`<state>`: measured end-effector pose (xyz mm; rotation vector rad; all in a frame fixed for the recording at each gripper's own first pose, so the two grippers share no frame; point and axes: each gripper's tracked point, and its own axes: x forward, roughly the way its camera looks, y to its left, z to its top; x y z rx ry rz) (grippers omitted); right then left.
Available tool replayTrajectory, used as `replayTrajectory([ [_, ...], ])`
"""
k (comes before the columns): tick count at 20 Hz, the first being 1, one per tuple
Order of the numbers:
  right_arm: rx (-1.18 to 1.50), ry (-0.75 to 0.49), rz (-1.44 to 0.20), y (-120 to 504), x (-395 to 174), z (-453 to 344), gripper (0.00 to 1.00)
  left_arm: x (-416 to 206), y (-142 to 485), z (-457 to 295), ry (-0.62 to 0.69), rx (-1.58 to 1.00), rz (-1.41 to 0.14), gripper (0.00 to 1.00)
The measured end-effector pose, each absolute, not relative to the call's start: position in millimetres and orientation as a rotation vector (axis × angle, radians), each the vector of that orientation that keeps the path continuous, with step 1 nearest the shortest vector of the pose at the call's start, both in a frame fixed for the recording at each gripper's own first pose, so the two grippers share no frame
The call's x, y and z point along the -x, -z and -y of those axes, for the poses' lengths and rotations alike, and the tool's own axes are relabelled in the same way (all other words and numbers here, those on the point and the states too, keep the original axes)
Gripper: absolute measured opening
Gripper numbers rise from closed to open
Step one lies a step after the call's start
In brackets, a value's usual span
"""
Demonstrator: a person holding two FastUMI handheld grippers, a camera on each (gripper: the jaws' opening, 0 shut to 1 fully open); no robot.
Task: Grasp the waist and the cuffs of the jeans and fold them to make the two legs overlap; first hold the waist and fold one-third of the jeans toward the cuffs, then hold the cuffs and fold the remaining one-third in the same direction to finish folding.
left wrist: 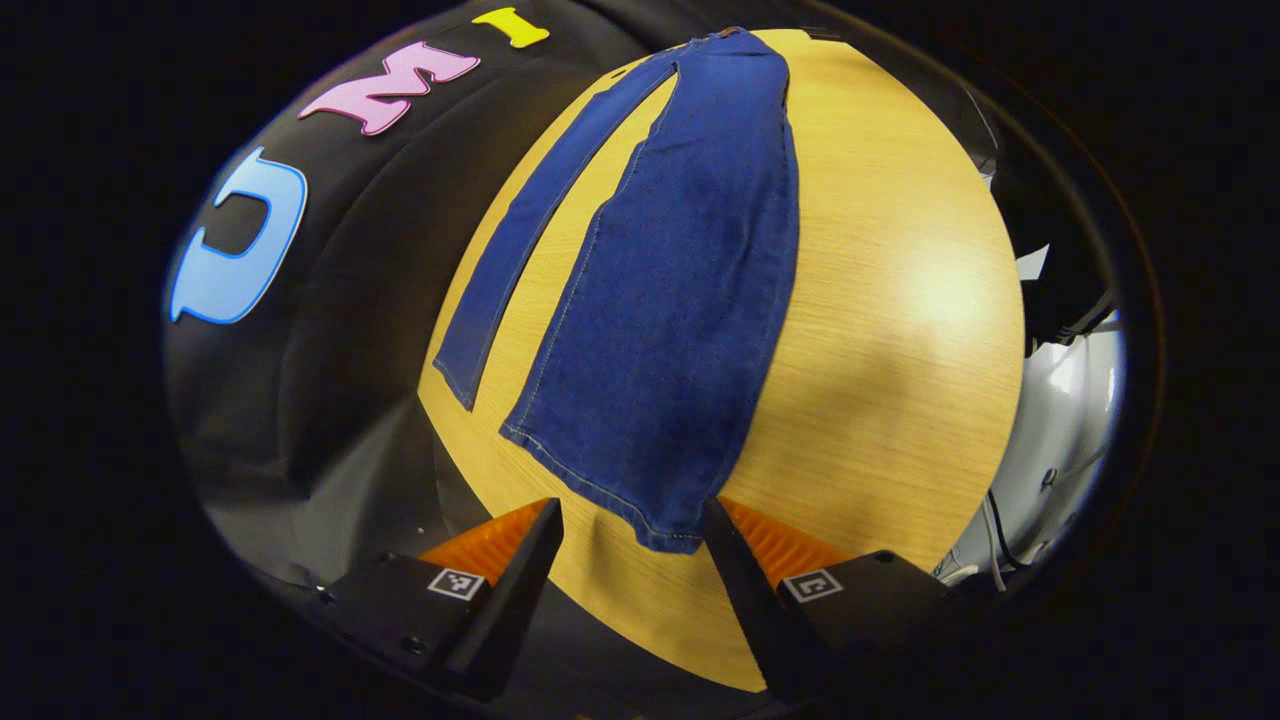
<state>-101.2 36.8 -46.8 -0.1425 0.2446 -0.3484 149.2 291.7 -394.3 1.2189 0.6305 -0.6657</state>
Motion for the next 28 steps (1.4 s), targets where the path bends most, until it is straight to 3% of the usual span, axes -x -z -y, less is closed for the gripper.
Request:
replayTrajectory([
  [1,0.141,0.353,-0.257,52.1,102.9,-35.6,0.97,-150.6,395.8,-292.0,0.677,-1.227,-0.636,0.97],
  [3,0.133,0.366,-0.279,59.2,107.6,-33.6,0.97,-162.8,400.2,-286.8,0.689,-1.242,-0.649,0.83],
  [4,0.127,0.373,-0.287,62.2,111.4,-33.2,0.98,-168.5,400.0,-282.6,0.689,-1.245,-0.644,0.68],
  [7,0.129,0.403,-0.3,64.9,121.8,-25.7,0.95,-173.9,407.9,-284.2,0.675,-1.162,-0.713,0.66],
  [10,0.147,0.421,-0.304,64.1,127.5,-17.1,0.97,-172.7,409.6,-282.8,0.668,-1.169,-0.738,0.39],
  [11,0.16,0.42,-0.301,63.4,126.4,-14.5,0.97,-173.6,411.9,-282.8,0.668,-1.201,-0.729,0.38],
  [12,0.182,0.416,-0.296,62.0,123.0,-11.6,0.95,-173.6,410.9,-282.7,0.664,-1.238,-0.714,0.19],
  [16,0.279,0.38,-0.296,62.2,104.9,8.1,0.95,-174.1,411.9,-282.3,0.641,-1.26,-0.709,0.07],
  [19,0.388,0.3,-0.303,76.3,75.2,33.2,0.95,-172.7,411.3,-280.5,0.629,-1.222,-0.736,0.06],
  [22,0.545,0.213,-0.396,128.5,40.0,83.4,0.97,-172.5,410.2,-279.4,0.603,-1.198,-0.756,0.06],
  [24,0.667,0.115,-0.433,159.0,13.2,109.1,0.97,-173.7,411.1,-279.5,0.585,-1.177,-0.757,0.05],
  [28,1.049,-0.259,-0.633,276.3,-17.3,156.8,0.96,-172.5,411.6,-279.3,0.523,-1.082,-0.783,0.06],
])
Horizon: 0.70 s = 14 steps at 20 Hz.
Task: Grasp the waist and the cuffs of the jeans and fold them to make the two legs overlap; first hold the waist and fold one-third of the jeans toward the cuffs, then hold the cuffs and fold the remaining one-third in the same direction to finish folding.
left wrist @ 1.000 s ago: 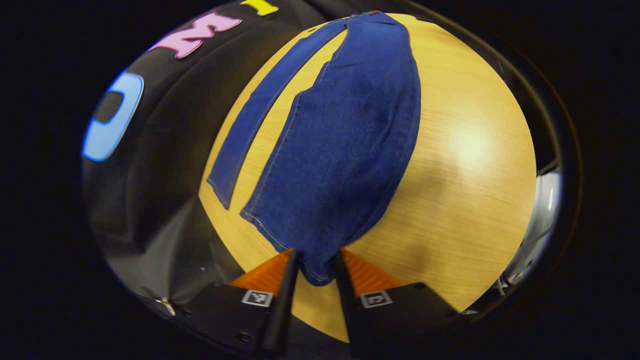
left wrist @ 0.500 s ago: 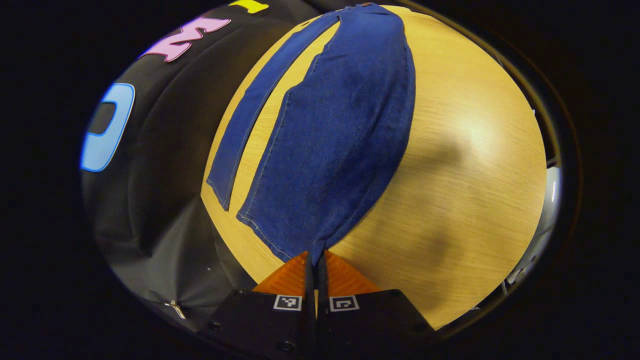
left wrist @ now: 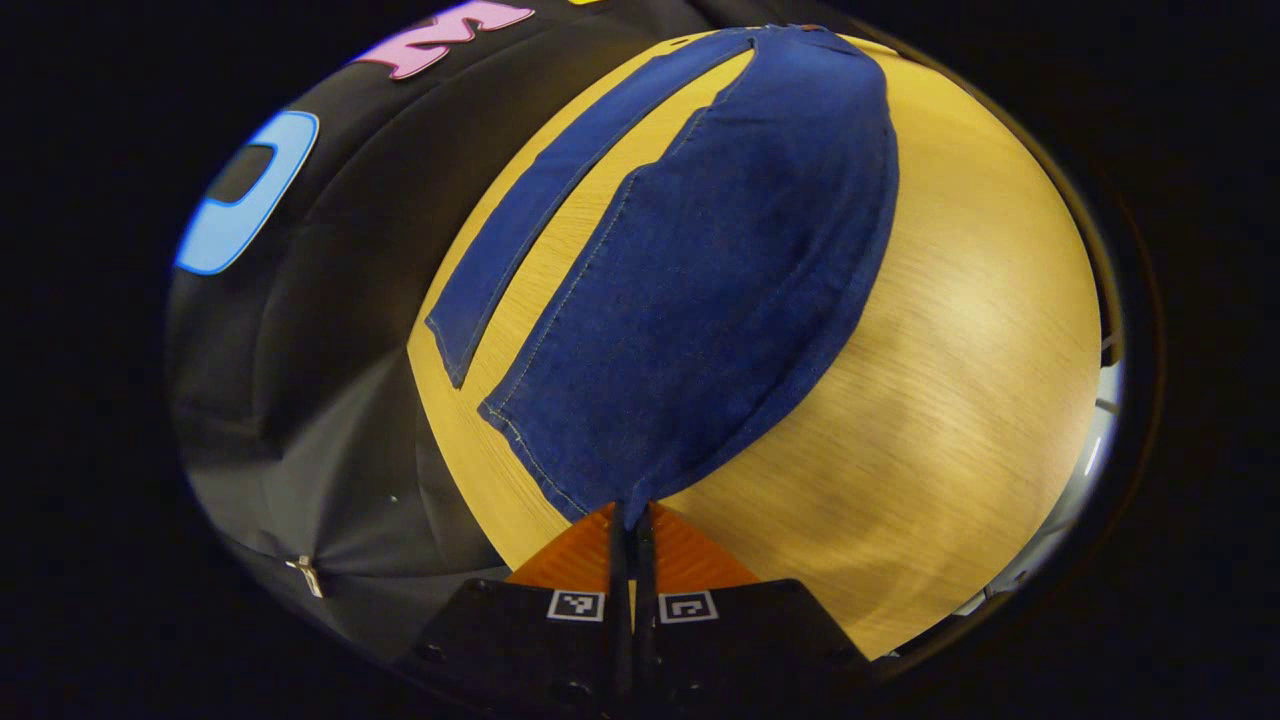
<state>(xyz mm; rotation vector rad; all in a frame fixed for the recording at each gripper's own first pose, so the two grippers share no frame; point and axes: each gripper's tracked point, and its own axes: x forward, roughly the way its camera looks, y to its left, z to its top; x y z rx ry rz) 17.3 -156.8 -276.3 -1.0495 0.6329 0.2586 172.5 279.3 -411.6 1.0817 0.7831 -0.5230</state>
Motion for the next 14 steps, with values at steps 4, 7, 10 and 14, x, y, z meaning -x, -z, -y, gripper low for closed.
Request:
replayTrajectory([
  [4,1.19,-0.453,-0.726,346.1,-18.6,189.4,0.96,-173.0,410.3,-280.1,0.489,-1.115,-0.8,0.06],
  [7,1.231,-0.565,-0.8,388.5,-11.7,208.1,0.97,-172.3,409.6,-281.2,0.471,-1.113,-0.824,0.06],
  [10,1.277,-0.63,-0.838,416.1,-11.5,219.2,0.96,-171.5,409.8,-281.2,0.453,-1.104,-0.84,0.06],
  [14,1.328,-0.641,-0.784,431.8,-42.5,210.7,0.95,-174.0,409.4,-282.4,0.409,-1.111,-0.829,0.06],
])
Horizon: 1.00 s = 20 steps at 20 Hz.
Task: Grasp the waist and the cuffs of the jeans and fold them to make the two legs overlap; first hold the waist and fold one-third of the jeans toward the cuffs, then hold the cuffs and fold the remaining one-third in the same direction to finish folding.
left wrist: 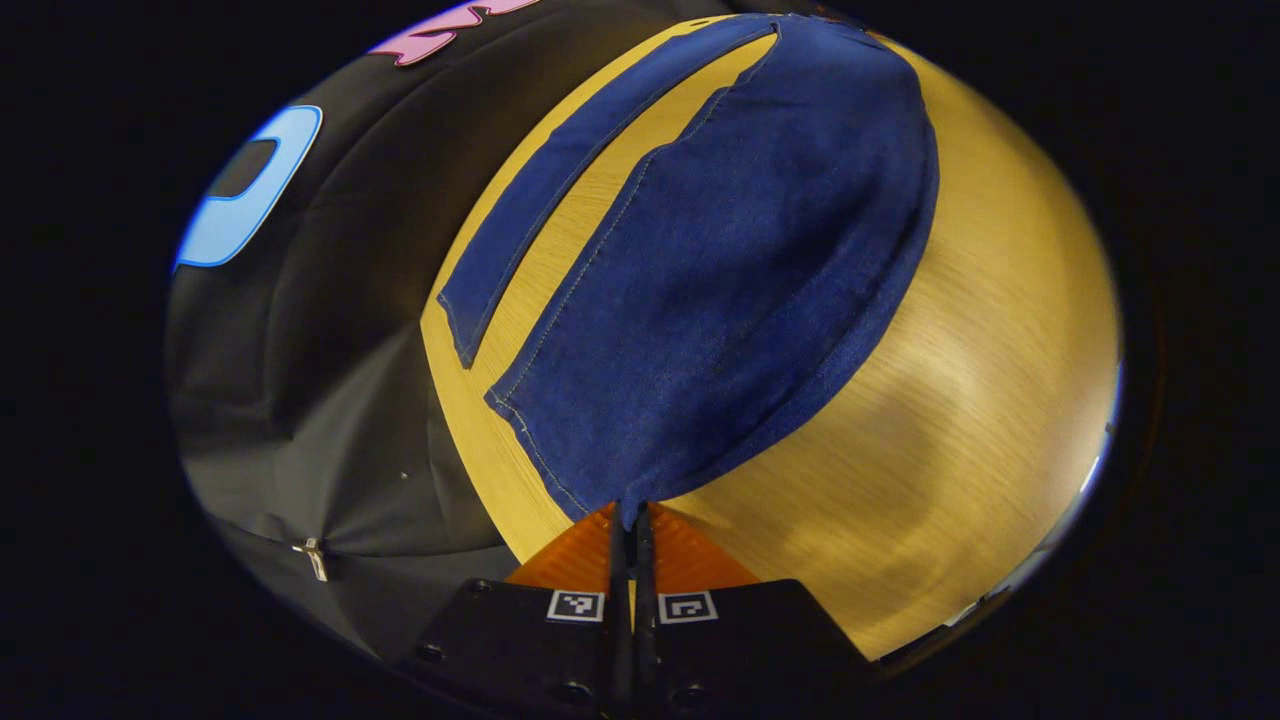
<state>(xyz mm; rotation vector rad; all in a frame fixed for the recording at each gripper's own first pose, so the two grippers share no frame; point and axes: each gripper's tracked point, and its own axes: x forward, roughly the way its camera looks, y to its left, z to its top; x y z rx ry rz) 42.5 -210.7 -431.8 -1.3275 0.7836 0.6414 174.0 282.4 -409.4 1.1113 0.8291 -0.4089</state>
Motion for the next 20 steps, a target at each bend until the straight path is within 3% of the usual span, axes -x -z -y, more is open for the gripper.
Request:
replayTrajectory([
  [3,1.331,-0.645,-0.77,443.3,-58.4,206.9,0.93,-174.0,408.6,-282.3,0.379,-1.09,-0.827,0.05],
  [6,1.33,-0.629,-0.78,452.0,-71.7,201.7,0.72,-175.8,408.0,-283.2,0.35,-1.08,-0.817,0.05],
  [8,1.324,-0.636,-0.81,459.8,-68.8,201.9,0.57,-176.7,407.7,-281.8,0.34,-1.082,-0.815,0.05],
  [9,1.331,-0.64,-0.816,455.1,-63.1,202.1,0.44,-176.7,407.8,-282.7,0.336,-1.08,-0.819,0.06],
  [10,1.336,-0.649,-0.81,460.4,-65.9,201.5,0.22,-177.4,408.3,-282.4,0.333,-1.074,-0.824,0.05],
  [11,1.34,-0.655,-0.809,458.4,-64.5,200.9,0.26,-176.8,408.4,-282.6,0.331,-1.069,-0.832,0.06],
  [12,1.327,-0.673,-0.827,457.0,-58.3,199.7,0.1,-176.7,408.1,-282.3,0.335,-1.061,-0.843,0.06],
  [15,1.254,-0.74,-0.904,453.1,-34.1,201.3,0.12,-175.6,407.0,-279.1,0.397,-1.037,-0.906,0.06],
  [16,1.263,-0.758,-0.901,446.6,-30.0,200.5,0.02,-174.0,405.8,-275.7,0.412,-0.976,-0.945,0.06],
  [20,1.206,-0.736,-0.894,413.9,-46.7,196.8,0.08,-185.0,376.2,-262.7,0.393,-0.717,-1.009,0.06],
])
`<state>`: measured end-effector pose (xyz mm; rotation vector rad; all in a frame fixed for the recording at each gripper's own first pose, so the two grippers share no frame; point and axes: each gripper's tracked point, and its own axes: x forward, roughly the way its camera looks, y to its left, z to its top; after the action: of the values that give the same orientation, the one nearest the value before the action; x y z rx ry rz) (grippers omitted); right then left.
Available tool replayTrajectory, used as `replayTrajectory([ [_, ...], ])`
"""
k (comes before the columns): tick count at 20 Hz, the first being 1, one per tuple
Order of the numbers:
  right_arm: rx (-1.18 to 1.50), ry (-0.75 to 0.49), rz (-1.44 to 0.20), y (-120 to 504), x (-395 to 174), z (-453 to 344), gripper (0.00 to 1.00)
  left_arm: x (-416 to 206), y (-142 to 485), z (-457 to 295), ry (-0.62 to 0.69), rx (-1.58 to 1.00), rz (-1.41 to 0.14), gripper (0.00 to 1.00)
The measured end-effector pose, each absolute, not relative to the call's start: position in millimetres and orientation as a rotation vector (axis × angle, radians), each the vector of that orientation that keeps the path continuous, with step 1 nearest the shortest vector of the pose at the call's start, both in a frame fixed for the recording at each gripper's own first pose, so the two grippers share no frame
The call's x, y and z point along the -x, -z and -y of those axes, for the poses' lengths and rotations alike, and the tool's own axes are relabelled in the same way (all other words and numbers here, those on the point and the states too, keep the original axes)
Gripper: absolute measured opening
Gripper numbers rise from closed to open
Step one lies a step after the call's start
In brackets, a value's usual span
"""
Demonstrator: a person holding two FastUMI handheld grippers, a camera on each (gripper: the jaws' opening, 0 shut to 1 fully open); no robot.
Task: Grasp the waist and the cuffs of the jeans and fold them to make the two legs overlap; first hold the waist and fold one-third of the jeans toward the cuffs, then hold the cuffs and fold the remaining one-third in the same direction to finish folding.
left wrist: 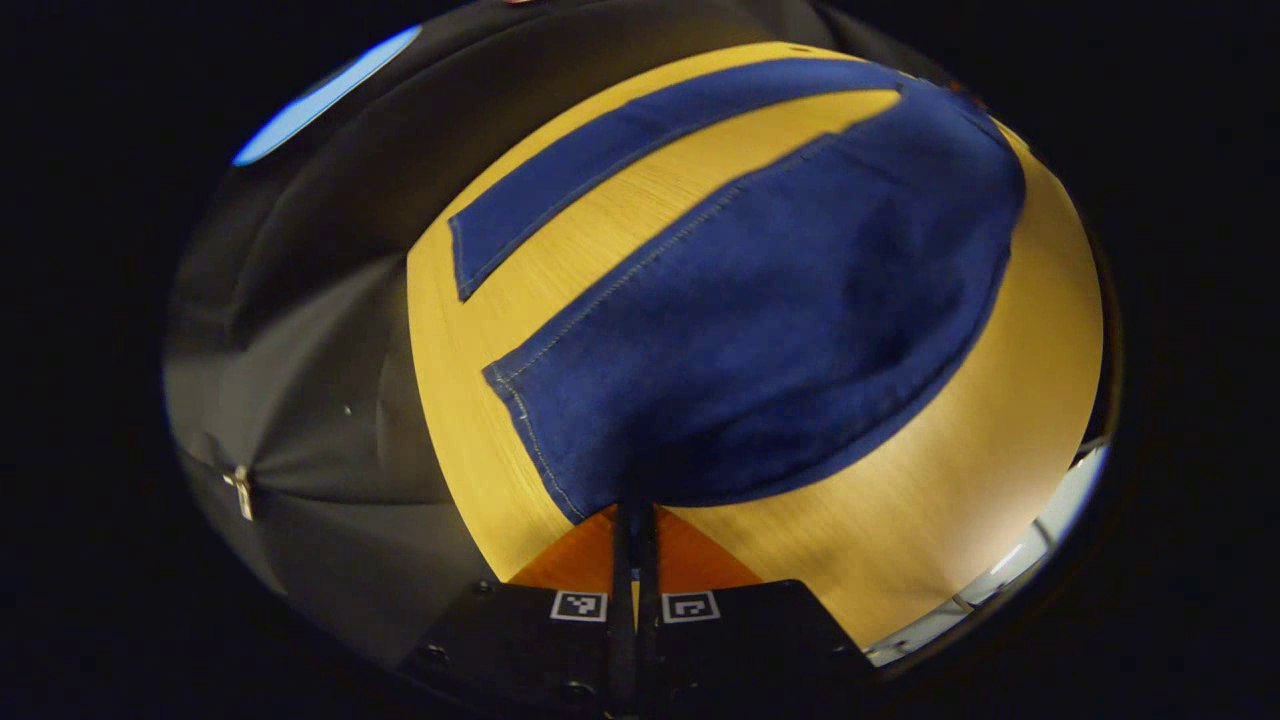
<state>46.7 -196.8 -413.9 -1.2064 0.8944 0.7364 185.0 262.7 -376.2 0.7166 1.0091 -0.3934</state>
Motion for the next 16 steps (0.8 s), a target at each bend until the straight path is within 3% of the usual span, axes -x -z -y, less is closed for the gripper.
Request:
replayTrajectory([
  [4,1.053,-0.655,-0.885,372.8,-90.1,186.0,0.02,-218.1,336.9,-256.6,0.327,-0.435,-1.037,0.06],
  [6,0.917,-0.613,-0.82,348.6,-128.2,170.8,0.12,-240.7,308.5,-253.2,0.283,-0.264,-1.046,0.06],
  [7,0.87,-0.583,-0.816,339.0,-141.3,172.0,0.12,-254.8,293.1,-252.4,0.264,-0.175,-1.039,0.06],
  [8,0.834,-0.555,-0.813,331.0,-155.9,173.2,0.02,-271.3,275.8,-254.9,0.242,-0.082,-1.026,0.06],
  [10,0.755,-0.502,-0.838,329.8,-182.8,178.3,0.08,-293.9,249.7,-270.7,0.194,0.059,-1.014,0.06],
  [12,0.636,-0.433,-0.864,330.2,-211.1,184.7,0.02,-309.5,221.4,-283.6,0.154,0.097,-1.003,0.06],
  [13,0.567,-0.388,-0.878,331.4,-226.4,189.4,0.02,-311.1,215.2,-285.5,0.142,0.119,-1.011,0.01],
  [15,0.432,-0.285,-0.921,341.9,-257.3,199.1,0.02,-325.6,207.6,-287.7,0.135,0.24,-1.024,0.06],
  [16,0.382,-0.24,-0.939,345.1,-271.1,201.1,0.07,-339.0,200.5,-290.1,0.122,0.311,-1.021,0.06],
])
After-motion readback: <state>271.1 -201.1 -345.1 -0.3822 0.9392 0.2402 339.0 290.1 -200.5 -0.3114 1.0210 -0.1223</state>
